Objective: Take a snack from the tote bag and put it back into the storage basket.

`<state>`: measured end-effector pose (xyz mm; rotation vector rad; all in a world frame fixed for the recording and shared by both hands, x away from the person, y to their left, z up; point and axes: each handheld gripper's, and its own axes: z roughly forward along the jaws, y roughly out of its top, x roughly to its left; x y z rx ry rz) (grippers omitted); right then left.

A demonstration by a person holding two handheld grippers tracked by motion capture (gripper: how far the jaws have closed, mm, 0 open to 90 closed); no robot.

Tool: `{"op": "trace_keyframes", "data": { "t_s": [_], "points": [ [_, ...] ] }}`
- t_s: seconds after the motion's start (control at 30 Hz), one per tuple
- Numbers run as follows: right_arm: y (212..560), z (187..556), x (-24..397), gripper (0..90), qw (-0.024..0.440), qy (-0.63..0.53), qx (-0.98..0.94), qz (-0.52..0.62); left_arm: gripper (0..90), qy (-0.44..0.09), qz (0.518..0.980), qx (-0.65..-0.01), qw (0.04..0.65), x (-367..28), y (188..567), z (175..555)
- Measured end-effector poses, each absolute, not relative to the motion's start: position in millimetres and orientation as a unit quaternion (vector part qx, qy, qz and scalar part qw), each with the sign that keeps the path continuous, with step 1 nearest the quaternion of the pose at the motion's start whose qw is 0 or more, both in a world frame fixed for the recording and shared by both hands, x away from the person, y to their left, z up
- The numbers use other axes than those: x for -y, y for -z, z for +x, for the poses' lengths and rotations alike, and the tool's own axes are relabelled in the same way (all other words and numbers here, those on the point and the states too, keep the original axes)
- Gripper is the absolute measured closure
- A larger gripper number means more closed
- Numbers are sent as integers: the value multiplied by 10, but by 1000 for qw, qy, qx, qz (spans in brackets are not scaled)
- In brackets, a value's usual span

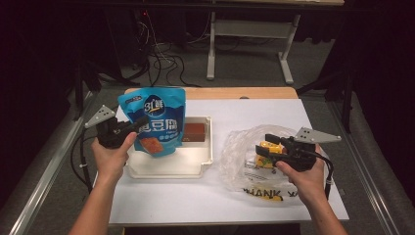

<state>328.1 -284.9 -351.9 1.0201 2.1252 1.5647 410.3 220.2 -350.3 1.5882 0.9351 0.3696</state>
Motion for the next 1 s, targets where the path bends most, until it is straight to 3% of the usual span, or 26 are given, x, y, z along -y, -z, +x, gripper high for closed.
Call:
{"op": "trace_keyframes", "data": {
  "t_s": [1.0],
  "points": [
    [3807,3212,2977,404,144,-543,-734,383,899,-139,686,-417,580,-2531,3813,4317]
  ]
}}
